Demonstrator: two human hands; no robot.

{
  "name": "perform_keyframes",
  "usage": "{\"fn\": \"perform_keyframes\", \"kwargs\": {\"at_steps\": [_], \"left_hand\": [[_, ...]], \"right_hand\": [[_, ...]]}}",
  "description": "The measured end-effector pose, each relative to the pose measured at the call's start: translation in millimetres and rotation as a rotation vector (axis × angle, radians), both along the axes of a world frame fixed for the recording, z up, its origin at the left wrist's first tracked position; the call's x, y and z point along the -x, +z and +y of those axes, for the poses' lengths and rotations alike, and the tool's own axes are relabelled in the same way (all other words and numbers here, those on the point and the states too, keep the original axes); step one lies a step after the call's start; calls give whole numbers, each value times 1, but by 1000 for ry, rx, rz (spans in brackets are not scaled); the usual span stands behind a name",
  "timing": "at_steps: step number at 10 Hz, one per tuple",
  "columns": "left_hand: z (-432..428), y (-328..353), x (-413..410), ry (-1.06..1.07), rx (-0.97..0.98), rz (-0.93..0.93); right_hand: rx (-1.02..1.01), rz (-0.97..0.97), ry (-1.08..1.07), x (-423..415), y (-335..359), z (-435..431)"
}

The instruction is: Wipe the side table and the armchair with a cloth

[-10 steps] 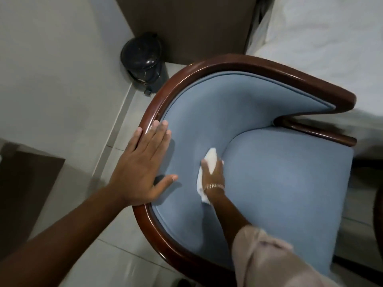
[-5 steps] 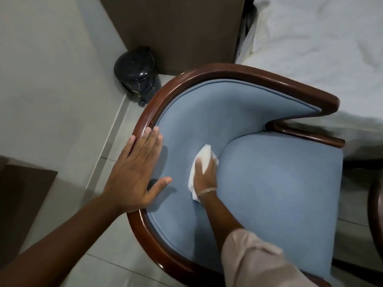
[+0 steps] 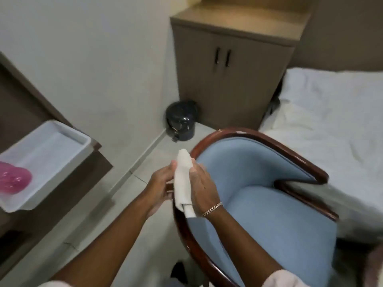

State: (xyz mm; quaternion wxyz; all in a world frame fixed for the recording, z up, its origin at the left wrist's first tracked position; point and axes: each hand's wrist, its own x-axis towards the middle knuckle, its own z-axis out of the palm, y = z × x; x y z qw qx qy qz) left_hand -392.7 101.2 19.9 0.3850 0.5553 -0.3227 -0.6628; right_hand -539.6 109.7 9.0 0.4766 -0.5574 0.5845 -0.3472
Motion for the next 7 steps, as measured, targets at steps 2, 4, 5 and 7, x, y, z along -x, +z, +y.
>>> {"fn": "perform_keyframes", "kwargs": {"at_steps": [2,4,5,7], "left_hand": [[-9,27,-137,493,161,222],[-41,15,-295,850,177,201],[-65,2,-345,1005,31,-53],[-96,-30,-378,832,-239,-660]], "right_hand": [[-3,-150,268,-128,52,-68],[-88,-143,328,-306,34,-137],[95,68,327,-377,23,-163],[171,359,544,-424,-6,-187]]}}
